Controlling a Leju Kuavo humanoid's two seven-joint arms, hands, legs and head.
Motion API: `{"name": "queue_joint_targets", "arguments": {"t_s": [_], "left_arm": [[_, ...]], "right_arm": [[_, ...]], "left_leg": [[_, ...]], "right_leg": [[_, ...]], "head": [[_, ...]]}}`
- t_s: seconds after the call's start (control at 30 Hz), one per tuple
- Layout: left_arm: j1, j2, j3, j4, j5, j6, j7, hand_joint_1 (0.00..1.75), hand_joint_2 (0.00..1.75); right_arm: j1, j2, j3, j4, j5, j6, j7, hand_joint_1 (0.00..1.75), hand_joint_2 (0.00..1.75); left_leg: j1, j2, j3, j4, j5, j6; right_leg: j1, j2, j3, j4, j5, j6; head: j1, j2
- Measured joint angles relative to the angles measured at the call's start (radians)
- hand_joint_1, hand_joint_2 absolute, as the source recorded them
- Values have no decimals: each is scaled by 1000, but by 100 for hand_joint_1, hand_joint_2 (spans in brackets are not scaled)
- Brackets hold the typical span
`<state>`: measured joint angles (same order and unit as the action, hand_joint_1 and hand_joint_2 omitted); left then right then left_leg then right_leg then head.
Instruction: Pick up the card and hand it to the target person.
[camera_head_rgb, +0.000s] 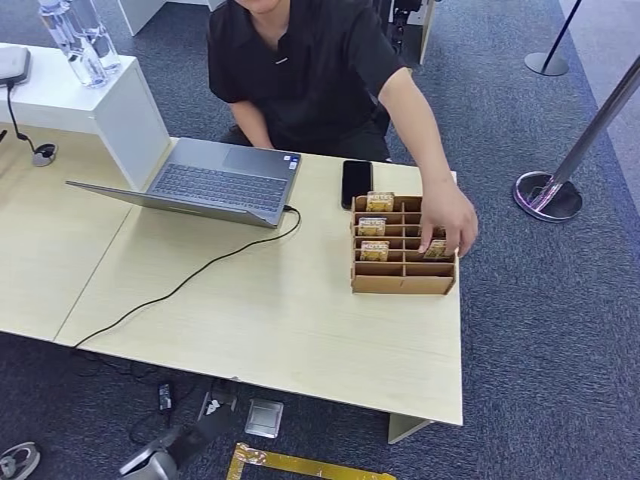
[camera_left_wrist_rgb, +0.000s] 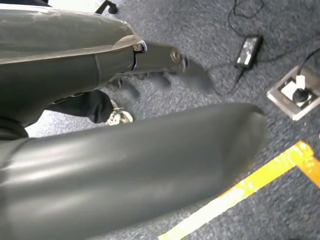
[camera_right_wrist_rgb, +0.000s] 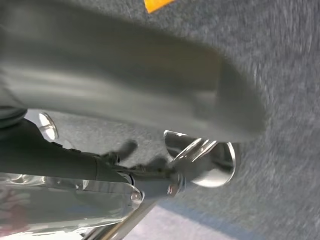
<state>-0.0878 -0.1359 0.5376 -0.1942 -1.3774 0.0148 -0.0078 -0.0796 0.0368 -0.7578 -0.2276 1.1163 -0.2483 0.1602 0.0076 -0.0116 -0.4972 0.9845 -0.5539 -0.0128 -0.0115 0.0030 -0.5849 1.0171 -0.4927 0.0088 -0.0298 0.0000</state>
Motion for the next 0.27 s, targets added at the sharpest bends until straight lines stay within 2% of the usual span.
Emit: {"name": "queue_joint_targets", "arguments": {"t_s": [0.07, 0.17, 0.23, 0.27], "left_arm": [[0, 0, 0, 0, -4, -18, 1, 175, 0], [0, 1, 0, 0, -5, -49, 4, 175, 0], [-1, 2, 0, 0, -5, -60, 4, 175, 87], [-1, 2, 0, 0, -5, -62, 4, 175, 116]], "right_arm": [[4, 10, 0, 8, 5, 13, -19, 175, 175], [-4, 24, 1, 16, 32, 29, -49, 175, 175], [-17, 32, 3, 19, 51, 34, -60, 175, 175], [-21, 34, 3, 20, 55, 35, -62, 175, 175]], "left_leg": [[0, 0, 0, 0, 0, 0], [0, 0, 0, 0, 0, 0], [0, 0, 1, 0, 0, 0], [0, 0, 1, 0, 0, 0]], "right_leg": [[0, 0, 0, 0, 0, 0], [0, 0, 1, 0, 0, 0], [0, 0, 1, 0, 0, 0], [0, 0, 1, 0, 0, 0]], "head": [[0, 0], [1, 0], [0, 0], [0, 0]]}}
